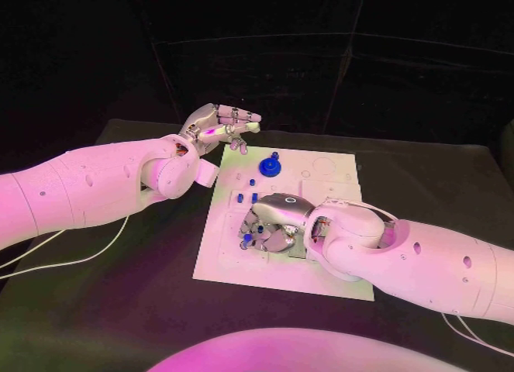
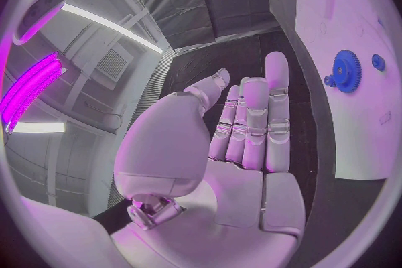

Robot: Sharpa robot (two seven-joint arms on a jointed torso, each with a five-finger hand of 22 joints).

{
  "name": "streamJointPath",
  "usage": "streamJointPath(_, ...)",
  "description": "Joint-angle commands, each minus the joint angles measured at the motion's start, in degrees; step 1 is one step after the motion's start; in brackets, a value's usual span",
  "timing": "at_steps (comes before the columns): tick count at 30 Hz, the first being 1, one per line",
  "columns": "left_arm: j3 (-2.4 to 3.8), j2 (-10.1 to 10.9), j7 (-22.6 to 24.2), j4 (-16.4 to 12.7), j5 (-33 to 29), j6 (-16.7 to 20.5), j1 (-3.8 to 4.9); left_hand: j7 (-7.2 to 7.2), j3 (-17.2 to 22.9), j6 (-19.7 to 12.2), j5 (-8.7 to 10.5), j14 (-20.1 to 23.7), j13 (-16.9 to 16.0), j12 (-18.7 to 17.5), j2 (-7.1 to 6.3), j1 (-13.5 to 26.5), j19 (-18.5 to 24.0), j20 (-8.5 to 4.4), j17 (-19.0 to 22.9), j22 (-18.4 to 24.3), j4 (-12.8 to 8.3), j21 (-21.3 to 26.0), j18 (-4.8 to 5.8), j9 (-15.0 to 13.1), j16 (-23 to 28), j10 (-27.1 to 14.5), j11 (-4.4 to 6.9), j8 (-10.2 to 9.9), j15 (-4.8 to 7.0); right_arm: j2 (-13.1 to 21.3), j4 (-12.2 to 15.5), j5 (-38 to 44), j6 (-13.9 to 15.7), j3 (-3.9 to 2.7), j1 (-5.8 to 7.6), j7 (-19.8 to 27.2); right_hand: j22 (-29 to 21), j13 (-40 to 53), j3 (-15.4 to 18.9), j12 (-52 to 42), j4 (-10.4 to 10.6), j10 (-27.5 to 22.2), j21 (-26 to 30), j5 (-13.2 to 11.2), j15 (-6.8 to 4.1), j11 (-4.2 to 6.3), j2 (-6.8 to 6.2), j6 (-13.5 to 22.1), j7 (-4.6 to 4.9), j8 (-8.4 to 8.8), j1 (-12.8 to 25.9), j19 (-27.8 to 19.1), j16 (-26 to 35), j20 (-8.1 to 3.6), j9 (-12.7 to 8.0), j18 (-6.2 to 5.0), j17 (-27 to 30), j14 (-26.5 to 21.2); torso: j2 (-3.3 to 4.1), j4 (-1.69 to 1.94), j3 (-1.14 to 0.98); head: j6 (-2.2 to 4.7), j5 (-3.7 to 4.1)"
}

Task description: Assemble the parts on the task board

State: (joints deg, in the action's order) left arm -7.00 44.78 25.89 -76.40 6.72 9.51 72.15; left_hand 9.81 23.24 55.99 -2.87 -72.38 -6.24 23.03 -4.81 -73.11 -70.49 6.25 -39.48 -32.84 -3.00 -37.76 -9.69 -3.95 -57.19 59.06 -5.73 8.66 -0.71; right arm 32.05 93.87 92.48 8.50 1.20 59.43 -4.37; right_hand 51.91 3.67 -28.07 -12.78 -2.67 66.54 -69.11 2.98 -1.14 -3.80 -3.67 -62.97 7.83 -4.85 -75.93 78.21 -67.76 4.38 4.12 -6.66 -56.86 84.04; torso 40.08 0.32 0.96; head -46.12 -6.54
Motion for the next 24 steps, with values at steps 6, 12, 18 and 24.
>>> streamJointPath(6,0.03,-0.03,0.20,-0.03,-0.13,-0.77,0.08,0.34,-0.44,-0.07,0.06,0.36,-0.07,0.09,0.16,-0.48,0.35,0.21,0.05,0.05,-0.05,0.37,-0.73,0.08,0.19,-0.28,-0.05,0.25,-0.14,-0.33,-0.34,1.23,0.54,0.19,-0.31,0.20,0.07,0.02,-0.40,0.35,-0.12,0.19,-0.29,0.02,-0.09,-0.01,0.39,-0.45,0.15,-0.26,-0.55,0.31,-0.24,0.16,0.07,-0.03,-0.04,1.11,0.03,0.01,0.00,-0.13,-0.07)
streamJointPath(12,0.03,0.01,0.13,-0.03,-0.13,-0.87,0.08,0.34,-0.44,-0.07,0.06,0.36,-0.07,0.09,0.16,-0.48,0.35,0.21,0.05,0.05,-0.05,0.37,-0.73,0.08,0.19,-0.28,-0.05,0.25,-0.14,-0.27,0.01,1.61,1.79,0.18,-0.60,0.58,0.14,0.04,-0.65,0.48,-0.32,0.28,-0.33,0.04,-0.08,-0.02,0.47,-0.49,0.17,-0.24,-0.72,0.29,-0.32,0.18,0.06,-0.03,-0.11,1.10,0.02,0.00,-0.02,-0.22,-0.28)
streamJointPath(18,0.03,0.01,0.10,0.00,-0.13,-0.97,0.08,0.34,-0.44,-0.07,0.06,0.36,-0.07,0.09,0.16,-0.48,0.35,0.21,0.05,0.05,-0.05,0.37,-0.73,0.08,0.19,-0.28,-0.05,0.25,-0.14,-0.34,0.17,1.95,2.38,0.17,-0.69,0.56,0.14,0.04,-0.65,0.48,-0.32,0.28,-0.33,0.04,-0.08,-0.02,0.47,-0.49,0.17,-0.24,-0.72,0.29,-0.32,0.18,0.06,-0.03,-0.11,1.10,-0.03,-0.01,0.01,-0.34,-0.29)
streamJointPath(24,0.03,-0.01,0.08,-0.01,-0.13,-1.01,0.08,0.34,-0.44,-0.07,0.06,0.36,-0.07,0.09,0.16,-0.48,0.35,0.21,0.05,0.05,-0.05,0.37,-0.73,0.08,0.19,-0.28,-0.05,0.25,-0.14,-0.33,0.01,2.08,1.44,0.17,-0.71,0.20,0.15,0.04,-0.71,0.53,-0.39,0.31,-0.34,0.04,-0.07,-0.03,0.45,-0.51,0.18,-0.24,-0.76,0.28,-0.35,0.18,0.06,-0.03,-0.12,1.10,-0.02,0.00,0.04,-0.39,-0.28)
